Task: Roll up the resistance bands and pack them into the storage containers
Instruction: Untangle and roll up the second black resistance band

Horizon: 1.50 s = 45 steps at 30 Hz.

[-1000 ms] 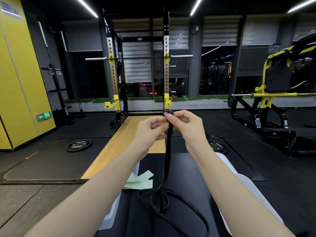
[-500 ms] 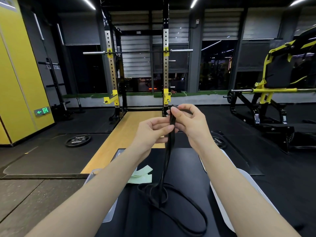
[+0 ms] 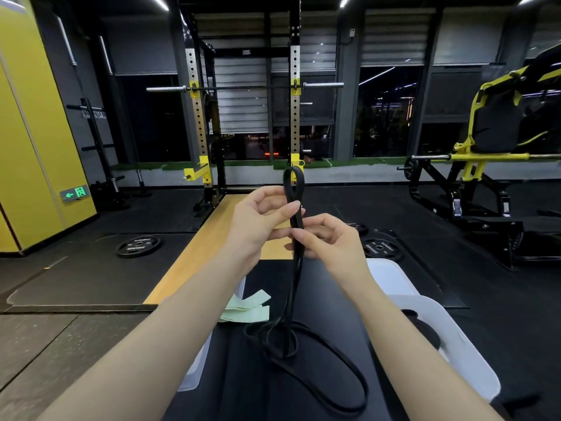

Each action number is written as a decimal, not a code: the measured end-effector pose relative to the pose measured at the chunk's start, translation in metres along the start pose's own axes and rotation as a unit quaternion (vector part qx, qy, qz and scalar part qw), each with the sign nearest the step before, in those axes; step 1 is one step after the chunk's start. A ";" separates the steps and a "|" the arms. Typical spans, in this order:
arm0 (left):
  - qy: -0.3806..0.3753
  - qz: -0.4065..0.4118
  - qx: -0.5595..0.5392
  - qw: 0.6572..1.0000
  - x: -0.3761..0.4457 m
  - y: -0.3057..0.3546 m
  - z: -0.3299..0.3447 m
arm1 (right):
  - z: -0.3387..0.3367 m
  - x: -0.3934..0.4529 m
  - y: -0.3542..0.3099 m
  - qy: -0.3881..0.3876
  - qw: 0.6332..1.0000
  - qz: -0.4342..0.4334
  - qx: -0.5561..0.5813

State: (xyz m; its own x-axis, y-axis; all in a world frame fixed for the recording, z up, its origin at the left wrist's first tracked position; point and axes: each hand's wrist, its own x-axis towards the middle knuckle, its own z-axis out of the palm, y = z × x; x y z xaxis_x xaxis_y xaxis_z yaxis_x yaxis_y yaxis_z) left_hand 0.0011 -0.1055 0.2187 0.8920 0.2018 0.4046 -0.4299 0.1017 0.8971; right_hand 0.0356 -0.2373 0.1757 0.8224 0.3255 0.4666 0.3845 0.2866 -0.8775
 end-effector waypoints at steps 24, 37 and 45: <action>-0.072 -0.107 0.009 0.992 0.010 -0.011 -0.021 | -0.012 0.005 0.010 -0.005 0.995 0.022 0.093; -0.086 -0.124 0.002 0.989 0.006 -0.023 -0.009 | 0.000 0.011 -0.004 -0.031 0.996 -0.084 0.015; -0.066 -0.079 0.010 0.995 -0.002 -0.031 -0.009 | 0.003 0.013 -0.007 0.023 0.996 -0.088 -0.007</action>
State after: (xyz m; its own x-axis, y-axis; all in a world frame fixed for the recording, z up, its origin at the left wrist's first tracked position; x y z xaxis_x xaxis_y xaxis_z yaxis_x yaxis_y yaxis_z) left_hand 0.0115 -0.1008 0.1881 0.9594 0.0548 0.2765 -0.2808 0.1017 0.9544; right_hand 0.0426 -0.2323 0.1883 0.7597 0.2295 0.6084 0.5301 0.3235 -0.7838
